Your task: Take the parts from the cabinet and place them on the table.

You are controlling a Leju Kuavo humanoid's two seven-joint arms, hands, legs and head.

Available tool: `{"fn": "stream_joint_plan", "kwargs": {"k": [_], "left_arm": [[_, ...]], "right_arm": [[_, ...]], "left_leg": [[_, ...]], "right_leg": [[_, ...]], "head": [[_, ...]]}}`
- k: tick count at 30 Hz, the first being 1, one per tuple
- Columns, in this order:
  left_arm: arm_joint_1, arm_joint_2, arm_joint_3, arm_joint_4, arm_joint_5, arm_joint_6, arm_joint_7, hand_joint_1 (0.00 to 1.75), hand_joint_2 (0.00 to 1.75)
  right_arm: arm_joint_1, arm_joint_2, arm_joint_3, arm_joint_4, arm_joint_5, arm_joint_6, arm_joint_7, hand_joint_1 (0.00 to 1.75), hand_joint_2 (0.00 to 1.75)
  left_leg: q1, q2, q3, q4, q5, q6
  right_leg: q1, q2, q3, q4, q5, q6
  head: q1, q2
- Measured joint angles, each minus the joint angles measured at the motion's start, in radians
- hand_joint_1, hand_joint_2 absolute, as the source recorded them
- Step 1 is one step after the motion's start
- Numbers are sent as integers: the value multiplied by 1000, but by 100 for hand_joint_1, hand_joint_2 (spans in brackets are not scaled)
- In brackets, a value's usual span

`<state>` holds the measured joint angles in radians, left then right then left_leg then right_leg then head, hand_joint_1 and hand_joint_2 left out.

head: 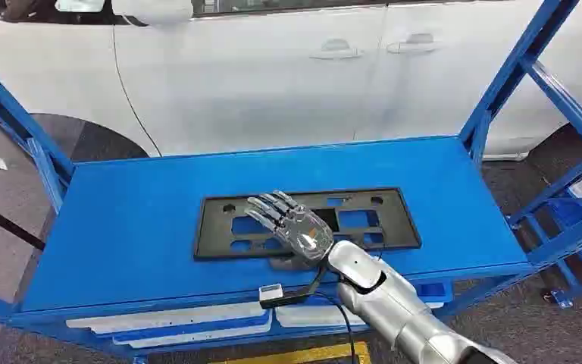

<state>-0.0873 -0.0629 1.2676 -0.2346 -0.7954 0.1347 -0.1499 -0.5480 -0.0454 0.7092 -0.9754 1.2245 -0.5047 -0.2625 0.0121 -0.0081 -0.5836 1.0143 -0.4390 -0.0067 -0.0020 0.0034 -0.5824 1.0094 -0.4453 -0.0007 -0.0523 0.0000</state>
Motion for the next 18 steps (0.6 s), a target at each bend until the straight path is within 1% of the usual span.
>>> {"fn": "stream_joint_plan", "kwargs": {"k": [1, 2, 3, 4, 5, 6, 7, 8, 9, 10, 11, 12, 13, 14, 15, 17, 18], "left_arm": [[1, 0, 0, 0, 0, 0, 0, 0, 0], [3, 0, 0, 0, 0, 0, 0, 0, 0], [2, 0, 0, 0, 0, 0, 0, 0, 0], [1, 0, -1, 0, 0, -1, 0, 0, 0], [0, 0, -1, 0, 0, -2, 0, 0, 0], [0, 0, -1, 0, 0, -2, 0, 0, 0], [1, 1, 0, 0, 0, -2, 0, 0, 0], [1, 2, 0, 0, 0, -2, 0, 0, 0], [2, 2, 0, 0, 0, -2, 0, 0, 0], [3, 3, 0, 0, 1, -2, 0, 0, 0], [3, 3, 0, 0, 1, -2, 0, 0, 0], [4, 3, 0, 0, 1, -2, 0, 0, 0], [3, 3, 0, 0, 0, -3, -1, 0, 0], [3, 2, 0, 0, 0, -3, -4, 0, 0], [4, 3, 0, 0, 0, -3, -6, 0, 0], [9, 3, 0, 0, -2, -5, -13, 0, 0], [10, 4, 0, 0, -3, -6, -18, 0, 0]], "right_arm": [[-1, 0, 1, 5, 0, 0, 1, 0, 175], [-3, 0, 1, 11, 0, 0, 2, 0, 175], [-5, 0, 2, 18, 0, 0, 2, 0, 175], [-6, 0, 3, 21, 1, 1, 2, 0, 175], [-8, -1, 3, 24, 5, 1, 2, 0, 175], [-8, -3, 3, 26, 11, 1, 2, 0, 175], [-5, -9, 3, 28, 17, 1, 0, 0, 175], [-1, -15, 3, 31, 21, 2, -6, 0, 175], [5, -22, 3, 33, 24, 3, -14, 0, 175], [8, -30, 2, 33, 25, 4, -22, 0, 175], [9, -39, 1, 33, 24, 6, -31, 0, 175], [7, -50, -3, 33, 22, 6, -41, 0, 175], [6, -61, -9, 32, 17, 7, -50, 0, 175], [8, -78, -14, 31, 9, 6, -60, 0, 175], [13, -90, -19, 27, 1, 0, -71, 0, 175], [27, -121, -35, 20, -15, -29, -91, 0, 175], [30, -132, -42, 16, -21, -43, -99, 0, 175]], "left_leg": [[0, 0, -1, 1, -1, 6], [-3, 0, -1, 1, -1, 12], [1, 0, 2, -7, 5, 22], [3, 1, 4, -10, 7, 26], [3, 2, 3, -10, 7, 32], [3, 2, 2, -10, 7, 34], [1, 3, 1, -10, 6, 35], [0, 3, 0, -9, 6, 36], [0, 2, 1, -9, 5, 37], [-1, 1, 3, -9, 5, 37], [-2, 0, 5, -9, 4, 37], [-2, 0, 9, -9, 3, 35], [-3, 0, 12, -9, 1, 33], [-10, 0, 10, -6, -2, 28], [-9, 0, 9, -6, -3, 24], [-5, 0, 13, -11, -3, 15], [-10, 0, 15, -11, -4, 9]], "right_leg": [[-1, 0, 1, -1, 0, 4], [-2, 0, 2, -3, 2, 10], [-3, 1, 2, -1, -3, 17], [-7, 0, -4, 18, -18, 23], [-6, -1, -27, 67, -51, 26], [-6, -1, -64, 144, -92, 30], [-7, -1, -107, 233, -129, 33], [-8, -1, -143, 302, -149, 34], [-8, -1, -157, 324, -143, 34], [-8, -1, -146, 295, -116, 31], [-8, -1, -112, 222, -69, 27], [-7, -1, -67, 129, -23, 20], [-3, -2, -23, 41, 14, 11], [5, -5, -5, -2, 3, 5], [5, -5, -7, -3, 7, 5], [8, -3, -6, -3, 5, 0], [0, -3, -3, -11, 10, -6]], "head": [[0, 0], [0, 0], [0, 0], [0, 0], [0, 0], [0, 0], [0, 0], [0, 0], [0, 0], [0, 0], [0, 0], [0, 0], [0, 0], [0, 0], [0, 0], [0, 0], [0, 0]]}}
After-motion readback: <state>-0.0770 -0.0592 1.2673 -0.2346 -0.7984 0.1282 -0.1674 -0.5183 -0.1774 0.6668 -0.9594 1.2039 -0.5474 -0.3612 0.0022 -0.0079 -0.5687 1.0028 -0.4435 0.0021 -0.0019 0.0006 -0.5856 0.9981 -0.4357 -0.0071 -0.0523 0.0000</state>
